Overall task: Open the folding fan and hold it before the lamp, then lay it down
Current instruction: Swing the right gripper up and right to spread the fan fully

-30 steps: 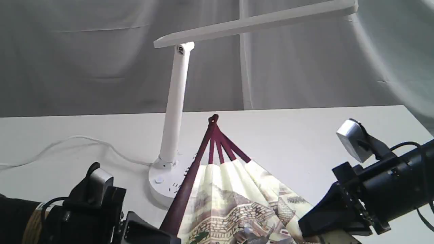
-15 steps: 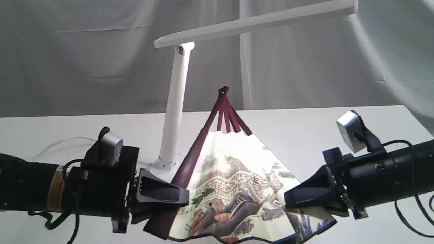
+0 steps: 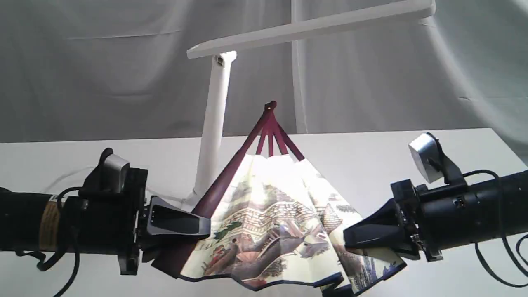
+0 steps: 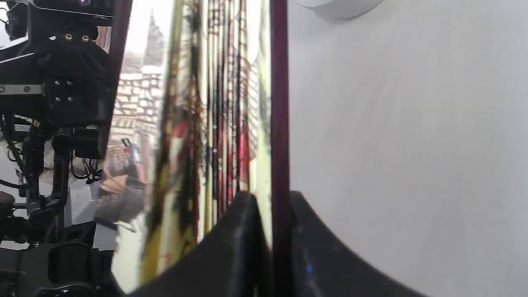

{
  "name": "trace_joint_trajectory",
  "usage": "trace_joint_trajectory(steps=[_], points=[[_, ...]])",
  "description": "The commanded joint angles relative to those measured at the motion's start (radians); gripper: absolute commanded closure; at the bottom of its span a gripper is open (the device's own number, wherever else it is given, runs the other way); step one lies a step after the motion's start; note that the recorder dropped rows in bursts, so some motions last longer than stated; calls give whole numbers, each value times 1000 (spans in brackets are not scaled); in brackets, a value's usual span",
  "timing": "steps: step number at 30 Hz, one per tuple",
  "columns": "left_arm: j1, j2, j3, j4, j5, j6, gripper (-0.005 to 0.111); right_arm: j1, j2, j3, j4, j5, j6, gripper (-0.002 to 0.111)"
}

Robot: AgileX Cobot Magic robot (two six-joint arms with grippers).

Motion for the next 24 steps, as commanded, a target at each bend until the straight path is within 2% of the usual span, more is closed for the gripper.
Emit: trace_joint_trajectory(steps=[1, 7, 15, 21, 24], points=[[51, -6, -9, 20, 18, -21, 107, -9, 1, 3, -64, -44, -25, 108], [78, -6, -9, 156, 18, -21, 107, -78, 1, 3, -89, -13, -18, 108], [78, -6, -9, 163, 18, -21, 107, -214, 1, 3, -27, 42, -18, 108], [78, -6, -9, 195, 18, -21, 107, -261, 1, 3, 23, 42, -18, 108], [102, -6, -21, 195, 18, -21, 107, -275, 1, 3, 36, 42, -18, 108]])
